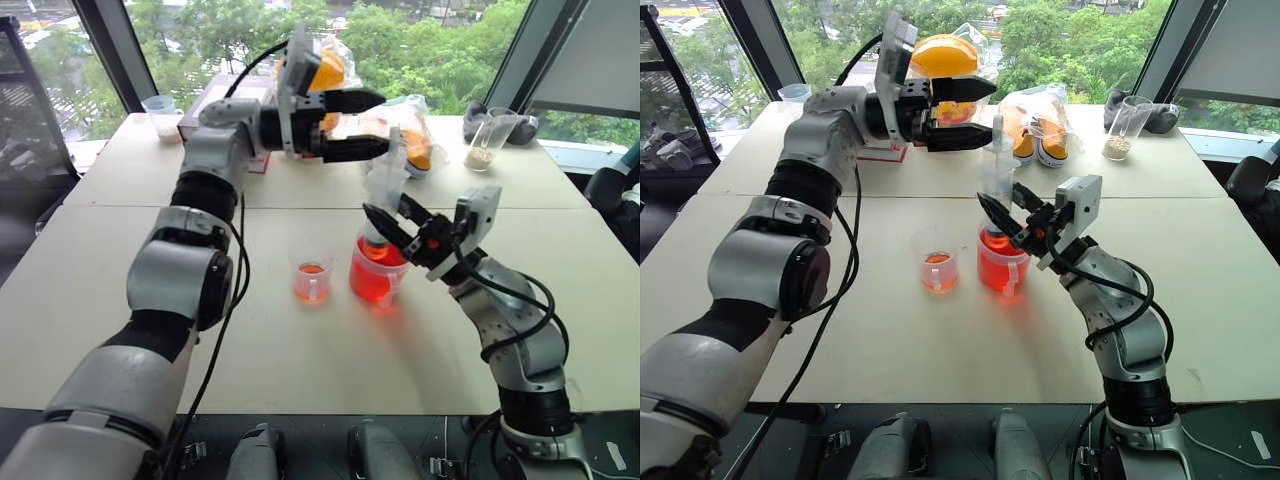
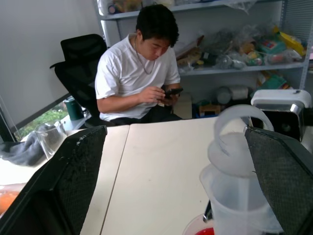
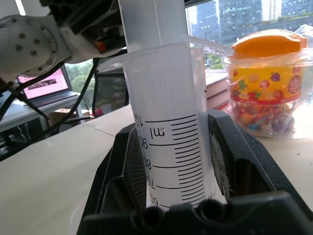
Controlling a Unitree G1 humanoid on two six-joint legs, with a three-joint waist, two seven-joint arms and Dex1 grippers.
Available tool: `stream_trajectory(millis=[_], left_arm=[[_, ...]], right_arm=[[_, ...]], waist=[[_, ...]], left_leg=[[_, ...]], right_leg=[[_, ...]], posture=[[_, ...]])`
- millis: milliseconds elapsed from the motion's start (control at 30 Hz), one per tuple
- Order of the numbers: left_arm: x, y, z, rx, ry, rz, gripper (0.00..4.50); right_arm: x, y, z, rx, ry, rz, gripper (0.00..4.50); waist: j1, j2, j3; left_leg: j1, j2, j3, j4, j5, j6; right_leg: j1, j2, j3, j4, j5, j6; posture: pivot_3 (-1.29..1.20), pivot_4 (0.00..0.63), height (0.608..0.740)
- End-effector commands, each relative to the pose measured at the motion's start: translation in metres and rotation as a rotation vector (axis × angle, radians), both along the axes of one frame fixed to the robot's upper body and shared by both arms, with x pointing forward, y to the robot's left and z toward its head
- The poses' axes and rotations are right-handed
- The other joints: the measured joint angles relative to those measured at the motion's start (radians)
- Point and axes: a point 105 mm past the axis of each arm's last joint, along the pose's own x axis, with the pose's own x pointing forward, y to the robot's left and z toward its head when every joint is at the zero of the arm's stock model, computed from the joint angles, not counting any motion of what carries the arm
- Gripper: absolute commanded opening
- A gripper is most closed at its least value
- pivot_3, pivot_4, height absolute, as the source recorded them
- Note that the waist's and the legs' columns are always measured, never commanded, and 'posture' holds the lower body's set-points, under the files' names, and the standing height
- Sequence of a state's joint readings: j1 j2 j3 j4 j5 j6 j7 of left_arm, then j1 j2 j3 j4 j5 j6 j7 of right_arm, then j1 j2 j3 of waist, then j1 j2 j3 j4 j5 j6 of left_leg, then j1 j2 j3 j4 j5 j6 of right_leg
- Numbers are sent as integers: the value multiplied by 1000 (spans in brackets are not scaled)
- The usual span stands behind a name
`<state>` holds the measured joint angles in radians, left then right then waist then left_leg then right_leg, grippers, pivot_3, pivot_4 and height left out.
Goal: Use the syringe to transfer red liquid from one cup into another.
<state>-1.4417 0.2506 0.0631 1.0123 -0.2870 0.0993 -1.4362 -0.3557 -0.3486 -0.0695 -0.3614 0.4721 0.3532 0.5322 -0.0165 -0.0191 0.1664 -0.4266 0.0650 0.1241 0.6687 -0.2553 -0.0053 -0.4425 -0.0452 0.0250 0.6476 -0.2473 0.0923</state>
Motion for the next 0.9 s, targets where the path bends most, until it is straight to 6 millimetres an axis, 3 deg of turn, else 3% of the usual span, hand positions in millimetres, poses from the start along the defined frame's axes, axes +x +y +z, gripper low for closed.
stream_trajectory(millis=[33, 267, 400, 533, 667, 767, 900], left_arm=[[1, 9, 2, 2, -33, 29, 4461], [6, 35, -9, 34, -10, 97, 4461], [10, 54, -6, 26, -10, 169, 4461], [14, 74, 5, -10, -16, 254, 4461], [15, 100, 10, -15, -26, 343, 4461], [14, 112, 11, -10, -35, 387, 4461], [5, 124, 16, -13, -48, 412, 4461]], right_arm=[[-8, -3, 27, 19, -99, 4, 1437], [-8, -6, 30, 16, -100, -6, 1437], [-10, -2, 50, 47, -124, 20, 1437], [-16, 13, 77, 73, -156, 118, 1437], [-23, 39, 89, 115, -130, 277, 1437], [-23, 51, 88, 121, -112, 331, 1437], [-15, 66, 66, 102, -66, 381, 1437]], waist=[[0, 0, 0], [-1, 0, 0], [-2, 0, 0], [-2, 0, 0], [-3, 0, 0], [-2, 0, 0], [2, 0, 0]], left_leg=[[0, 0, 0, 0, 0, 0], [0, 0, 0, 0, 0, 0], [0, 0, 0, 0, 0, 0], [0, 0, 1, 0, 0, 0], [0, 1, 1, 0, 0, 0], [0, 1, 1, 0, 0, 0], [0, 1, 1, 1, 0, 0]], right_leg=[[0, 0, 0, 0, 0, 0], [0, 0, 0, 0, 0, 0], [0, 0, 0, 0, 0, 0], [0, 0, 0, 1, 0, 0], [0, 0, 0, 2, 0, 0], [-1, 0, 0, 1, 0, 0], [0, -1, 0, 1, 0, 0]], posture=[[0, 150, 740], [0, 150, 740], [0, 150, 740], [0, 150, 740], [0, 150, 740], [0, 150, 740], [0, 150, 740]])
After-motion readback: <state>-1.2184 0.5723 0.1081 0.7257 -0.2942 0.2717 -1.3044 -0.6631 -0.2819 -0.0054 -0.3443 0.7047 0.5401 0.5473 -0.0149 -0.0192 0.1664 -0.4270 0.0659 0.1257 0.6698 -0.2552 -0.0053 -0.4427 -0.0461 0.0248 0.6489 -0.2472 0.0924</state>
